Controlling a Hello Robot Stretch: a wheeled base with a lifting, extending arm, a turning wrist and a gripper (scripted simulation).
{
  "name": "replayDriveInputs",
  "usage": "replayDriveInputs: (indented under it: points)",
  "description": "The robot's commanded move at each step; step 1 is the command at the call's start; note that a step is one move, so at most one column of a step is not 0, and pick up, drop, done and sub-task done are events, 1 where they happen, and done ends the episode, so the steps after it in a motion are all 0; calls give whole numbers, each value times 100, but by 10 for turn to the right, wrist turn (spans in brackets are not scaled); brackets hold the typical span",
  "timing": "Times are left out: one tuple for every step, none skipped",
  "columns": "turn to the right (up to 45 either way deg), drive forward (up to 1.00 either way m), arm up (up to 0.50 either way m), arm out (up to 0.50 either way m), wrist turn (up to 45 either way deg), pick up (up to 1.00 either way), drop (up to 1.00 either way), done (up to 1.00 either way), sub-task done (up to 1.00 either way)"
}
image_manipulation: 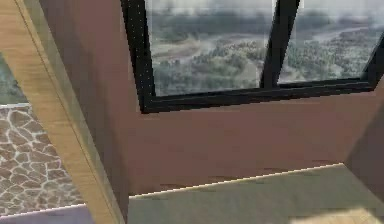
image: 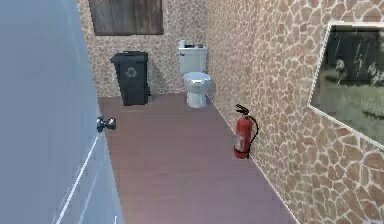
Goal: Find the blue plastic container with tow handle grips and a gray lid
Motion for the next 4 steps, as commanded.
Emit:
replayDriveInputs:
  points:
    - [0, 90, 0, 0, 0, 0, 0, 0, 0]
    - [0, 40, 0, 0, 0, 0, 0, 0, 0]
    - [-450, 0, 0, 0, 0, 0, 0, 0, 0]
    - [-30, 0, 0, 0, 0, 0, 0, 0, 0]
